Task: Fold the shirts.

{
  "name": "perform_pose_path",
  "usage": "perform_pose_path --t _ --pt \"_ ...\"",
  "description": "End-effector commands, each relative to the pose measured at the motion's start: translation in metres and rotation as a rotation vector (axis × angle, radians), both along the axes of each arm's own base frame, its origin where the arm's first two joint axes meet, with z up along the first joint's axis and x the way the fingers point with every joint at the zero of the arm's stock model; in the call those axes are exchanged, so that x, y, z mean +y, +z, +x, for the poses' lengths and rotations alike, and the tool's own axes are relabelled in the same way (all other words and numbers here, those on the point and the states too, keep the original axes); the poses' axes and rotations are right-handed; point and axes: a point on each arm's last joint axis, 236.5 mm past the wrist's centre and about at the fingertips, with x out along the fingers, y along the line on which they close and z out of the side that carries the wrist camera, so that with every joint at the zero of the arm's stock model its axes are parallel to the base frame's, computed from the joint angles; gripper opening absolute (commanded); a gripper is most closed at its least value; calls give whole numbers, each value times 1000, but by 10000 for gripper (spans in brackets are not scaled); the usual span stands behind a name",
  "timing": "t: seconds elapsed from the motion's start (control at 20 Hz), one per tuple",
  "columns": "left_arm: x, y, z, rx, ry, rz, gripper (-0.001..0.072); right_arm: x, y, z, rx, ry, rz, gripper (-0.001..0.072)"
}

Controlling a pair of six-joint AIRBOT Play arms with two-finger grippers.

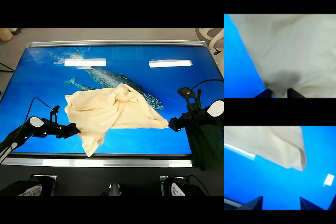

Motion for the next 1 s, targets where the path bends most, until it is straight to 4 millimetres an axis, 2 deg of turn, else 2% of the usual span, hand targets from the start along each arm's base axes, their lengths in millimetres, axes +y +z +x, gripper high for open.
perform_pose_path --t 0.0,0.15,0.35,0.45,0.6,0.95 --pt "0 0 0 -1 0 0 254 -5 5 24 -73 -40 -6 488" --pt "0 0 0 -1 0 1 254 -8 7 64 -86 -50 9 488" --pt "0 0 0 0 0 0 254 -10 24 144 -103 -51 58 487" --pt "0 0 0 0 0 0 254 -11 27 169 -75 -52 74 487" --pt "0 0 0 -1 0 0 255 -13 25 178 -66 -50 76 487" --pt "0 0 0 -1 0 1 254 -11 24 174 -47 -42 78 487"
